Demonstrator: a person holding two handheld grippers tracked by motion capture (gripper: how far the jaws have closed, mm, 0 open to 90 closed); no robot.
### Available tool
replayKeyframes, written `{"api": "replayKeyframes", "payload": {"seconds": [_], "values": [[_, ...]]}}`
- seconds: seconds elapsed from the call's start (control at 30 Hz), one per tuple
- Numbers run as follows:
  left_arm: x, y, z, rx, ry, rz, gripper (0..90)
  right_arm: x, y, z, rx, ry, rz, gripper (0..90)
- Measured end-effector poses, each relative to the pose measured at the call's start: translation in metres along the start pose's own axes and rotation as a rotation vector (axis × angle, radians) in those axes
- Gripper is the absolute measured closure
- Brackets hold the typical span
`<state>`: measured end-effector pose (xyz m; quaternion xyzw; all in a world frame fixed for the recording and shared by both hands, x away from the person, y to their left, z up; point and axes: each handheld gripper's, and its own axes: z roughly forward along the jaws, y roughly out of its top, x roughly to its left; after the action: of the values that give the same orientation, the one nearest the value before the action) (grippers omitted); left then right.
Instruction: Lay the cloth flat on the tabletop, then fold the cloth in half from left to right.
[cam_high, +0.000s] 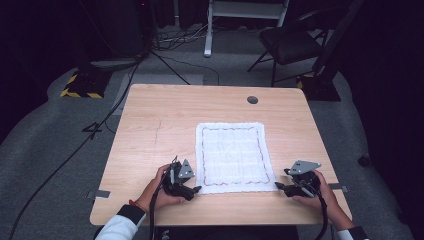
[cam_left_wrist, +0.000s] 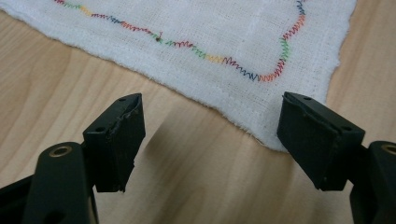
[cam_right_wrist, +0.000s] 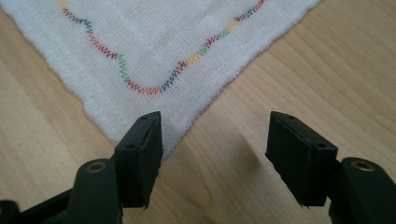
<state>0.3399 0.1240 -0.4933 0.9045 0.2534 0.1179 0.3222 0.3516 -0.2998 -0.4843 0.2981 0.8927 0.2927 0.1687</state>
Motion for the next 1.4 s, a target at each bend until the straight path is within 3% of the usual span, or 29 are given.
{"api": "replayKeyframes", "payload": {"seconds": [0.13,0.27,0.43,0.53,0.7,0.8,0.87,1.0,1.07,1.2,1.4], "values": [[-0.008,-0.004,-0.005,0.009,-0.033,-0.003,23.4,0.003,-0.004,-0.004,0.005,0.019,0.005,34.7],[-0.011,-0.006,-0.010,0.024,-0.012,0.009,21.8,0.005,-0.005,-0.007,0.020,0.044,0.018,37.1],[-0.005,-0.002,-0.022,-0.043,0.008,-0.016,21.9,0.007,0.003,-0.015,-0.041,0.061,0.018,37.0],[0.006,-0.001,-0.025,-0.054,0.036,-0.025,21.3,0.011,0.010,-0.016,-0.069,0.069,-0.004,36.8],[0.028,0.004,-0.024,-0.073,0.055,-0.075,21.6,0.018,0.023,-0.013,-0.116,0.082,-0.027,38.6],[0.039,0.008,-0.021,-0.082,0.036,-0.107,21.5,0.023,0.032,-0.010,-0.137,0.111,-0.032,38.6],[0.046,0.013,-0.018,-0.077,0.053,-0.108,21.2,0.027,0.037,-0.006,-0.133,0.121,-0.043,38.5],[0.063,0.026,-0.009,-0.072,0.047,-0.131,20.6,0.036,0.051,0.004,-0.144,0.148,-0.066,39.0],[0.072,0.033,-0.001,-0.070,0.043,-0.148,20.6,0.045,0.062,0.010,-0.158,0.171,-0.087,40.3],[0.085,0.047,0.015,-0.034,0.079,-0.134,20.9,0.066,0.086,0.025,-0.165,0.201,-0.161,42.3],[0.108,0.067,0.038,-0.059,0.090,-0.172,21.5,0.094,0.113,0.045,-0.163,0.257,-0.241,43.1]]}}
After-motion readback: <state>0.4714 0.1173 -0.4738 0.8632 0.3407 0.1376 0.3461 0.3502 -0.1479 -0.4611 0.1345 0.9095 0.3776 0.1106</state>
